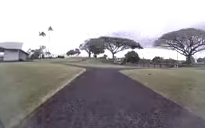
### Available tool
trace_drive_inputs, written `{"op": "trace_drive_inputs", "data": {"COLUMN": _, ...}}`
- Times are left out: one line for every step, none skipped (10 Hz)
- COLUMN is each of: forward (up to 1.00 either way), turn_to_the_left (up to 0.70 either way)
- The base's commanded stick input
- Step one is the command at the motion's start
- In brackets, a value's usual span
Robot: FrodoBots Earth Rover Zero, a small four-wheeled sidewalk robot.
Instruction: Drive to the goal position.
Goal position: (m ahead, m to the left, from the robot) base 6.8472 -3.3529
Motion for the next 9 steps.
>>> {"op": "trace_drive_inputs", "data": {"forward": 0.8, "turn_to_the_left": 0.0}}
{"op": "trace_drive_inputs", "data": {"forward": 0.8, "turn_to_the_left": 0.0}}
{"op": "trace_drive_inputs", "data": {"forward": 0.8, "turn_to_the_left": 0.0}}
{"op": "trace_drive_inputs", "data": {"forward": 0.8, "turn_to_the_left": 0.0}}
{"op": "trace_drive_inputs", "data": {"forward": 0.8, "turn_to_the_left": 0.0}}
{"op": "trace_drive_inputs", "data": {"forward": 0.8, "turn_to_the_left": 0.0}}
{"op": "trace_drive_inputs", "data": {"forward": 0.8, "turn_to_the_left": 0.0}}
{"op": "trace_drive_inputs", "data": {"forward": 0.8, "turn_to_the_left": 0.0}}
{"op": "trace_drive_inputs", "data": {"forward": 0.8, "turn_to_the_left": 0.0}}
